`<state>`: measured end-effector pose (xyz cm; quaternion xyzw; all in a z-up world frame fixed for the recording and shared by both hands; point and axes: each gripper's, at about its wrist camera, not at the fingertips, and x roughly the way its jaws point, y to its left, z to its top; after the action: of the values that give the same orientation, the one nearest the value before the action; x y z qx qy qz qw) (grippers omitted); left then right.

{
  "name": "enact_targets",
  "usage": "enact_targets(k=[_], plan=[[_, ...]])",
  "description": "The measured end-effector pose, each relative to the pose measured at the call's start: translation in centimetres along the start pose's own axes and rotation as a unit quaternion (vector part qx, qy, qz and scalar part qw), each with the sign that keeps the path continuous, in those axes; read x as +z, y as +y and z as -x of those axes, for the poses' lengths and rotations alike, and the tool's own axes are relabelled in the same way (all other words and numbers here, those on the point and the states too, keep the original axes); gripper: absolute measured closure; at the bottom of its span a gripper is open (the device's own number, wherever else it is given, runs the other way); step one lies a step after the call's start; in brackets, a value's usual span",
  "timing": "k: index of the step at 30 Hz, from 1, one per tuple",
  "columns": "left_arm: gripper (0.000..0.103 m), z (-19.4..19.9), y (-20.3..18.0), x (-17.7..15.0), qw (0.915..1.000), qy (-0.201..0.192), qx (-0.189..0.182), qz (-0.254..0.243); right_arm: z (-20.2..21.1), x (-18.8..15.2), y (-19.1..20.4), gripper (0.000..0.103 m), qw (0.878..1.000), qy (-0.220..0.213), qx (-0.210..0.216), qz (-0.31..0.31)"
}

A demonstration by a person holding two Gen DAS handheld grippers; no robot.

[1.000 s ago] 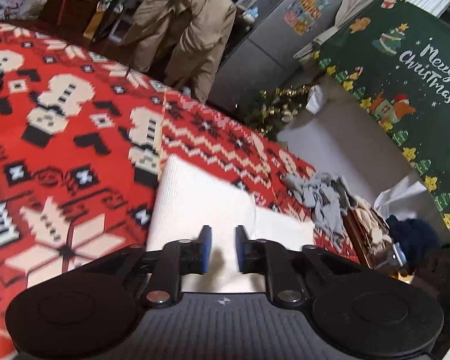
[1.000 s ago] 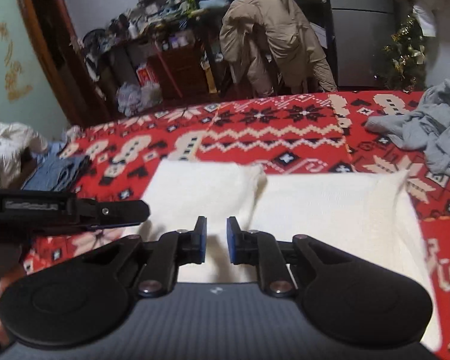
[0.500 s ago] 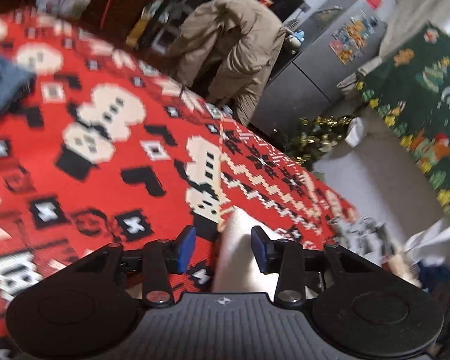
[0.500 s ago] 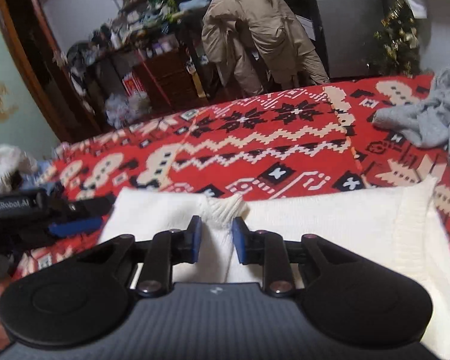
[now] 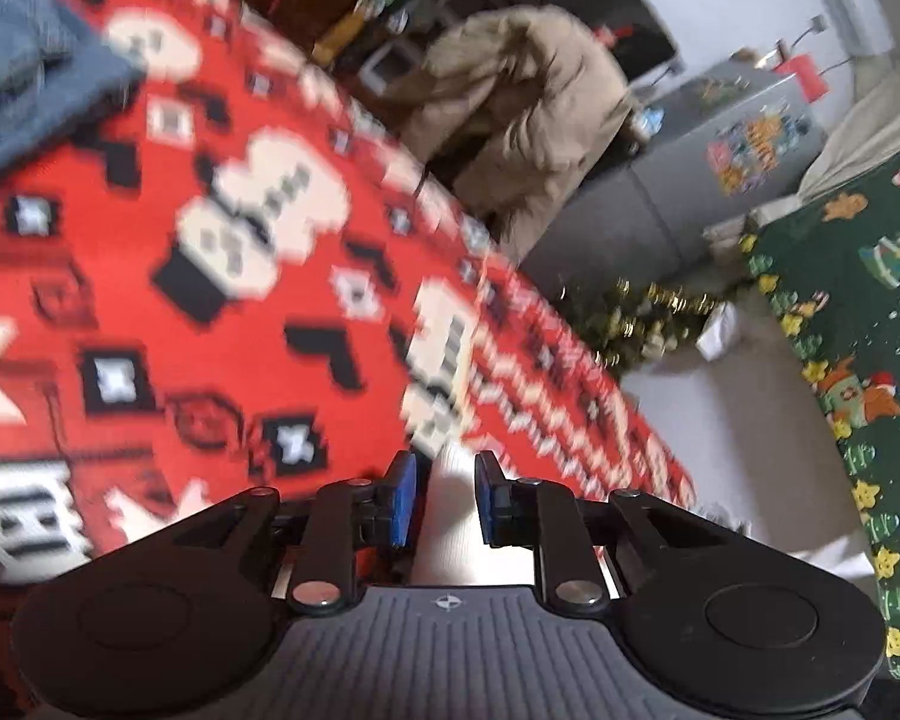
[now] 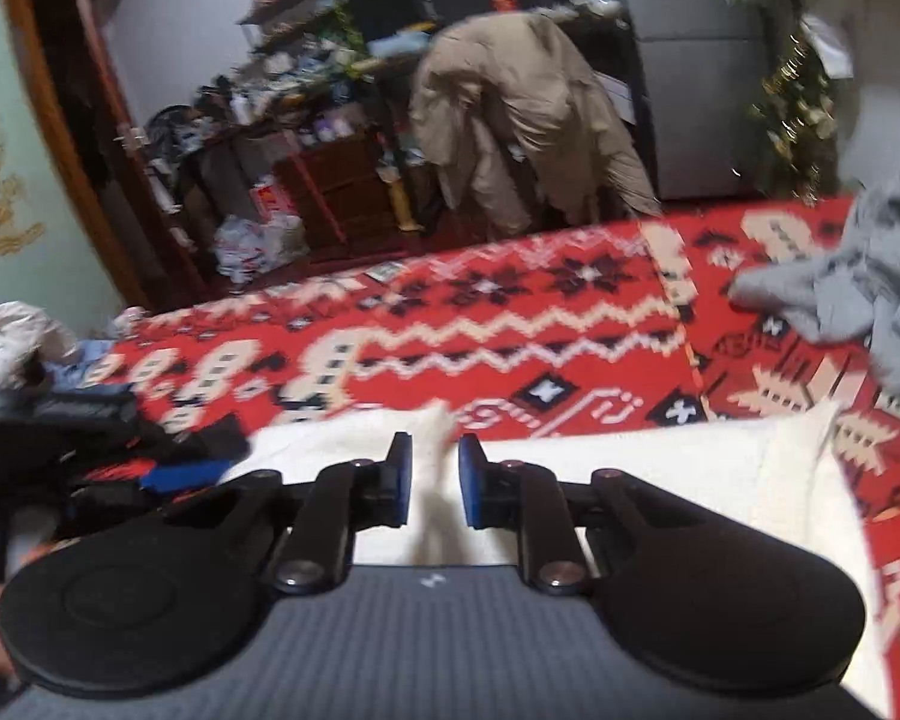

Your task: Fold clothes

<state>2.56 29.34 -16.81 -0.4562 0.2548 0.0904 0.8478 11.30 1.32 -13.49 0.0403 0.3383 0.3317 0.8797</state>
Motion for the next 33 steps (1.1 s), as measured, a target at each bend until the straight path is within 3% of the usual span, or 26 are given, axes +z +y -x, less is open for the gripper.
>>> enact_targets(k=[3, 6, 8, 12, 13, 14, 15, 19, 23, 28, 31, 33], plan=[[0.084, 1.1, -1.8, 0.1, 0.9989, 0.005, -0.035, -0.031, 2.1, -0.9, 0.9, 0.084, 0.999, 0.045, 0.003, -0.008], [0.084, 1.5, -4.0, -0.7, 0.9941, 0.029, -0.053, -0.090, 4.2, -2.2, 0.7, 0.082, 0.995, 0.078, 0.010, -0.065], [0.084, 0.9, -4.7, -1.5, 0.9907, 0.049, -0.048, -0.118, 5.3, -3.2, 0.4, 0.075, 0.992, 0.089, 0.012, -0.089], [0.084, -1.0, -4.8, -2.9, 0.9842, 0.086, -0.022, -0.153, 6.0, -5.0, 0.1, 0.072, 0.989, 0.113, 0.000, -0.096], [0.087, -1.5, -4.6, -3.1, 0.9831, 0.090, -0.012, -0.159, 6.0, -5.4, 0.1, 0.075, 0.988, 0.119, 0.005, -0.100], [0.094, -1.7, -4.4, -3.2, 0.9829, 0.092, -0.008, -0.159, 6.0, -5.7, 0.4, 0.096, 0.987, 0.126, 0.006, -0.098], [0.095, -1.8, -4.2, -3.0, 0.9835, 0.095, -0.008, -0.154, 6.0, -6.0, 0.7, 0.098, 0.987, 0.132, 0.007, -0.095], [0.096, -1.5, -3.7, -2.9, 0.9847, 0.102, -0.017, -0.140, 7.4, -6.6, 2.5, 0.099, 0.989, 0.134, 0.015, -0.065], [0.099, -1.7, -3.7, -3.2, 0.9825, 0.101, -0.010, -0.156, 6.5, -7.5, 1.6, 0.099, 0.988, 0.136, -0.005, -0.071], [0.100, 0.5, -4.0, -3.2, 0.9832, 0.092, -0.004, -0.158, 6.5, -7.1, 1.5, 0.096, 0.987, 0.148, 0.005, -0.064], [0.099, 2.5, -5.1, -4.3, 0.9745, 0.091, -0.005, -0.205, 7.3, -6.5, 1.4, 0.088, 0.987, 0.144, 0.007, -0.063], [0.099, 2.8, -5.7, -5.3, 0.9680, 0.107, -0.016, -0.226, 8.4, -5.7, 1.7, 0.088, 0.992, 0.119, 0.000, -0.050]])
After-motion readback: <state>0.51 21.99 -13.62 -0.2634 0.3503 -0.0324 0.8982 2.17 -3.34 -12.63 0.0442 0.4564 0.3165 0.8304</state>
